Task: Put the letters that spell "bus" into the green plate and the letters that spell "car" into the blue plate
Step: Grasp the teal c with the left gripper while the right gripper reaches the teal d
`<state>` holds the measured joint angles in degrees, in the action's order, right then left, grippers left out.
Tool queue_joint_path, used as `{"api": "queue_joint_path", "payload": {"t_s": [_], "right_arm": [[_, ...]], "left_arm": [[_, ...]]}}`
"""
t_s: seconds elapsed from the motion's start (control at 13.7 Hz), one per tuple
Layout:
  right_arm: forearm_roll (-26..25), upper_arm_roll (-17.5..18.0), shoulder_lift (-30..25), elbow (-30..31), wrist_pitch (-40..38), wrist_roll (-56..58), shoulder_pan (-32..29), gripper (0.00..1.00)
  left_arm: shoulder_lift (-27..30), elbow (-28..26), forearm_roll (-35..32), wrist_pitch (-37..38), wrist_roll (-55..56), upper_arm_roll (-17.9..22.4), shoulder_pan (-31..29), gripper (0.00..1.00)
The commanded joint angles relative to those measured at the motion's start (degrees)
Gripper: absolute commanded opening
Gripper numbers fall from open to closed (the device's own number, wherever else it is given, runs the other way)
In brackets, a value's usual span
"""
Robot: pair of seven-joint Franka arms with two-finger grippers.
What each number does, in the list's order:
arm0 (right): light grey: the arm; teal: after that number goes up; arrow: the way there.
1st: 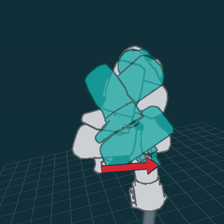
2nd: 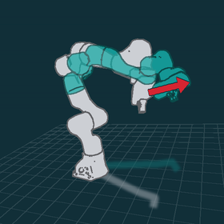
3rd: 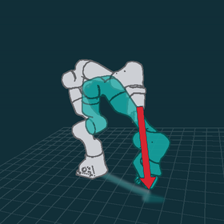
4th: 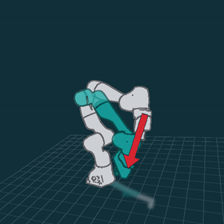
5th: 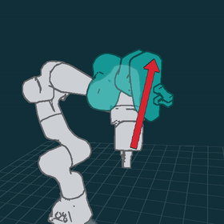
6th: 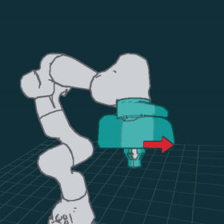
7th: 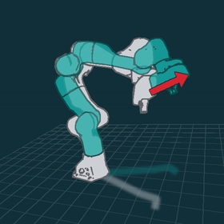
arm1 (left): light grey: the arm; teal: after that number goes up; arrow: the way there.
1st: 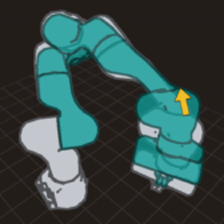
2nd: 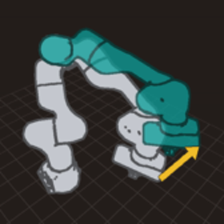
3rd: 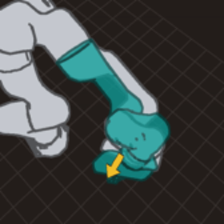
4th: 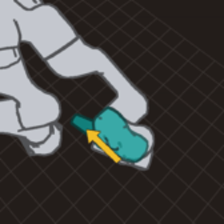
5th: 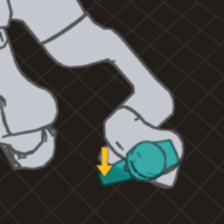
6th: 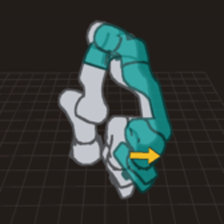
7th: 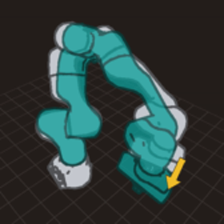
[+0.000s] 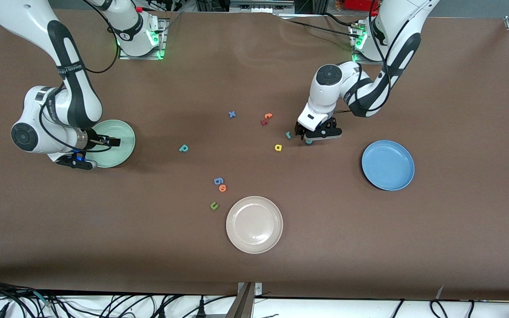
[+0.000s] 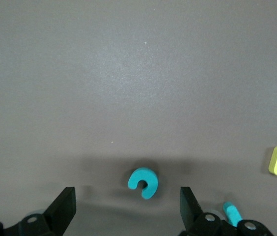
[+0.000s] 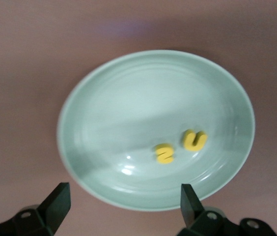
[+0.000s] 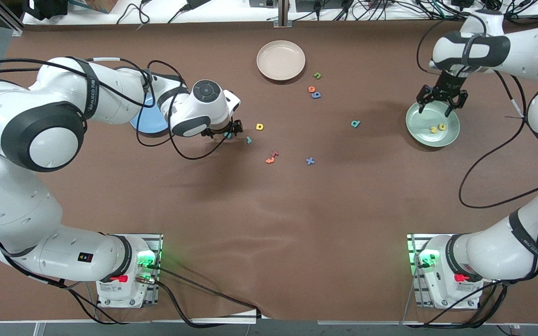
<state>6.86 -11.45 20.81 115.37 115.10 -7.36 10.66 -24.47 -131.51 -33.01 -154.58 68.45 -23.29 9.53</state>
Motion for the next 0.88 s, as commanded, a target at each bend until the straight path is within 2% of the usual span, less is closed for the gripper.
{"api": "queue_joint_path", "payload": {"t_s": [0.0, 0.07, 0.22, 0.37, 0.66, 0.8], "right_arm": [[0.7, 4.58, 0.11, -3.04, -1.72, -7.73, -0.03, 0.99], [0.78, 6.17, 0.55, -3.92, -1.28, -10.45, 0.06, 0.99], [1.22, 8.63, 1.86, -4.54, 2.39, -17.91, 1.37, 0.99], [1.31, 9.52, 3.36, -4.54, 5.65, -26.17, 4.78, 0.98], [1.57, 9.7, 6.69, -4.19, 12.67, -41.56, 12.26, 0.98], [1.57, 9.61, 8.63, -4.01, 15.93, -45.97, 14.81, 0.98]], "left_arm": [[-1.36, 1.34, -1.97, -0.02, 2.91, -0.08, 0.05, 0.88], [-1.89, 2.04, -1.97, 0.06, 3.52, -0.08, 0.05, 0.85], [-2.42, 2.57, -1.97, 0.06, 4.32, -0.17, 0.31, 0.68], [-2.6, 2.75, -1.88, 0.15, 4.32, -0.17, 0.58, 0.52], [-2.69, 2.83, -1.53, 0.24, 4.41, -0.17, 0.58, 0.37], [-3.39, 3.62, -1.53, 0.33, 4.67, -0.09, 0.58, 0.33]]}}
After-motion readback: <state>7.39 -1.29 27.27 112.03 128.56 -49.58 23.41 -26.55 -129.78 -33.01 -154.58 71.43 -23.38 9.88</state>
